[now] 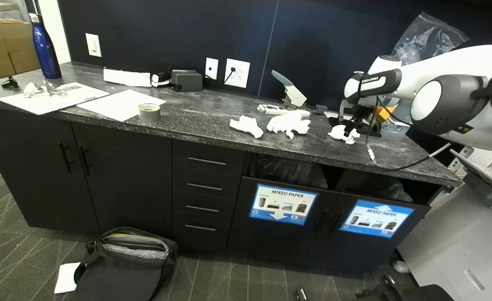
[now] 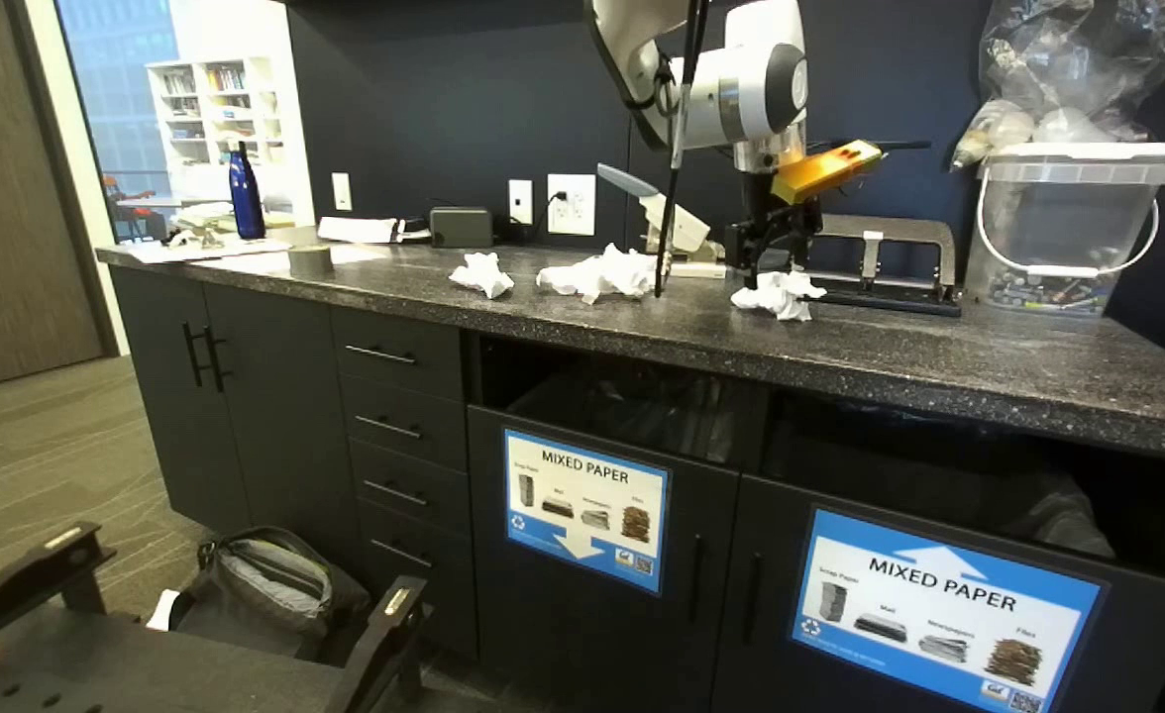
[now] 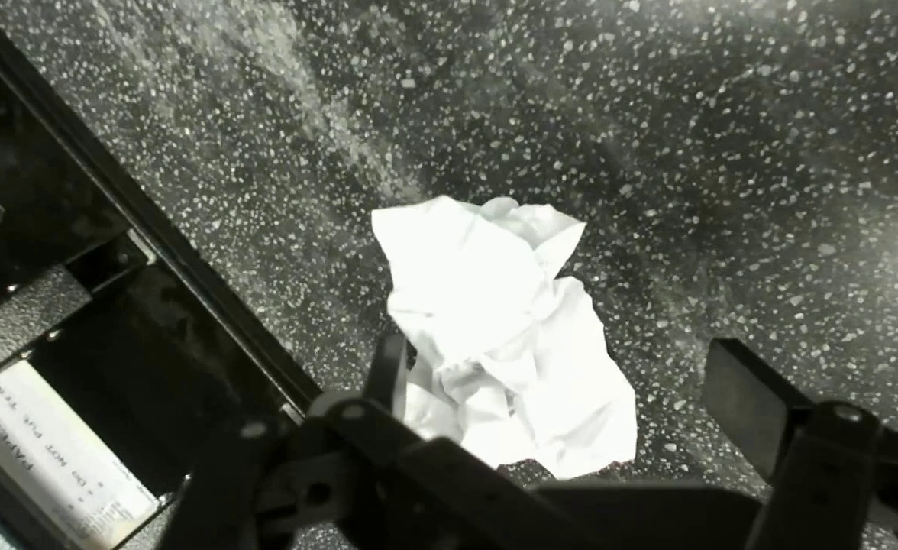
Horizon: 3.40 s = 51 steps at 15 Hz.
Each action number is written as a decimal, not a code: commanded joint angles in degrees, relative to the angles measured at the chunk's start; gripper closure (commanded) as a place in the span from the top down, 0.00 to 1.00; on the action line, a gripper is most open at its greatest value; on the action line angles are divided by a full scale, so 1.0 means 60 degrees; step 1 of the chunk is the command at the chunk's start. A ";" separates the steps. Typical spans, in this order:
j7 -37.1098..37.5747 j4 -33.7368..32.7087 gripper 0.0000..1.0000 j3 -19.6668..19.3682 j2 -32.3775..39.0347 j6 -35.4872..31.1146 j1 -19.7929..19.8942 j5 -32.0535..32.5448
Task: Place one paper from the counter inside the waste bin on the right, place four papers from the counter inside the bin on the left
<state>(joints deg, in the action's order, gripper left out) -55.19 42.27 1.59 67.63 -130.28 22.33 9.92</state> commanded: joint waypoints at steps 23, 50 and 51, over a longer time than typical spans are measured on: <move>-0.1196 -0.3182 0.15 -0.0263 0.1990 0.2441 0.0171 -0.1110; 0.0601 -0.2502 0.09 -0.0283 0.1458 0.6111 -0.0180 -0.1500; 0.0766 -0.2498 0.09 -0.0315 0.1428 0.6320 -0.0239 -0.1465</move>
<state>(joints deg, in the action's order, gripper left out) -53.44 26.00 0.15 75.45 -95.47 22.03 1.70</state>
